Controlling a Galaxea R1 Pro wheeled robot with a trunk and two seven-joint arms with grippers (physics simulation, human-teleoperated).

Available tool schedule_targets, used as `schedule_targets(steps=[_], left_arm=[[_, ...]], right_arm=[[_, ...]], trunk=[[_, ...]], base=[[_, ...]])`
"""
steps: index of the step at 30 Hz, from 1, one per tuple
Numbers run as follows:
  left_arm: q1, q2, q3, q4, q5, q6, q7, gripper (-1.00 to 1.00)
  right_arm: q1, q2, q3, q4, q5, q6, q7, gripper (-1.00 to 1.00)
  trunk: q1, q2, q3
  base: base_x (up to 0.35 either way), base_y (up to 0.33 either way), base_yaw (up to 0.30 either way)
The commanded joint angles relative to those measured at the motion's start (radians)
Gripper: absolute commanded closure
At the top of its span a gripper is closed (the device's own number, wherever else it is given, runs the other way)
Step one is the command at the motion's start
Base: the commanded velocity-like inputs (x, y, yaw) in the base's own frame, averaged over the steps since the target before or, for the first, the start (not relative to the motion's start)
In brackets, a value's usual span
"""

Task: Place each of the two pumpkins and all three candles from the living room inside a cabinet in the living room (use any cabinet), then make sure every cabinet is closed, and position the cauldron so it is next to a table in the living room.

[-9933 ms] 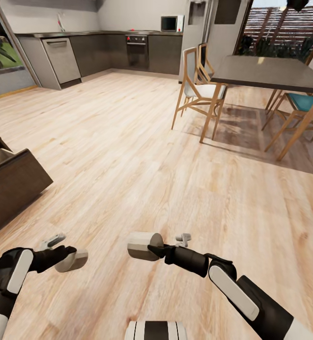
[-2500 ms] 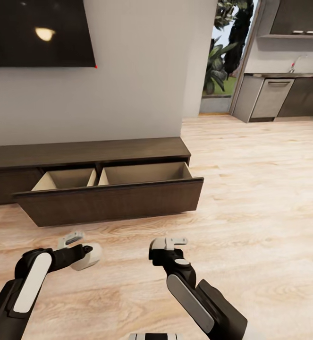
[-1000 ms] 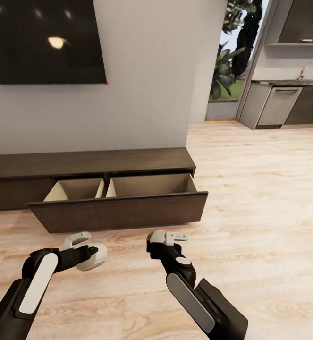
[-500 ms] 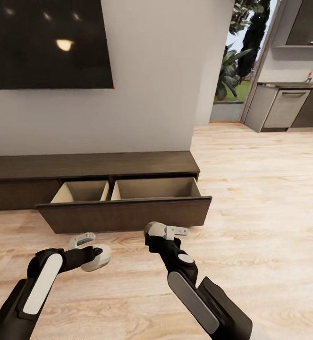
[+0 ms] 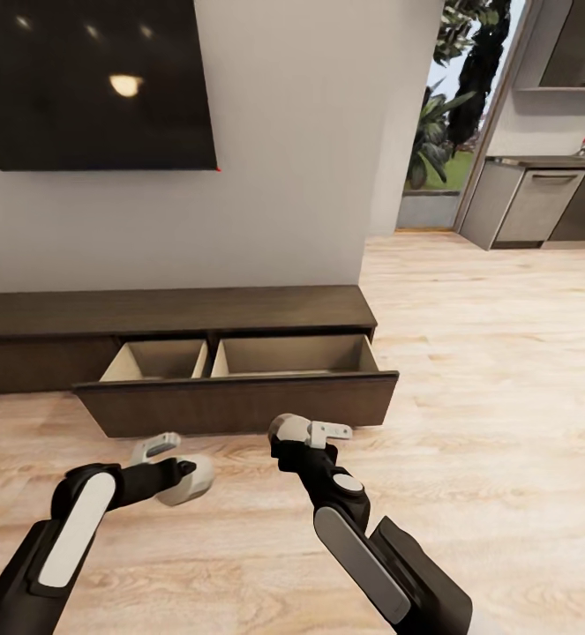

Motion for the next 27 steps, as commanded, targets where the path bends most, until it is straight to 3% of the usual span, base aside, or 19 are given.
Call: schedule_targets(steps=[1, 27], left_arm=[[-0.001, 0.002, -0.002, -0.002, 0.018, 0.003, 0.009, 1.0], [0.0, 0.003, -0.006, -0.003, 0.03, 0.003, 0.009, 1.0]], right_arm=[[-0.001, 0.0, 0.001, -0.001, -0.004, 0.004, -0.01, 1.0], [-0.001, 0.0, 0.007, 0.001, -0.004, 0.002, -0.008, 1.0]], trunk=[[0.0, 0.0, -0.001], [0.0, 0.0, -0.001]], base=[[0.16, 0.0, 0.0], [0.327, 0.0, 0.0]])
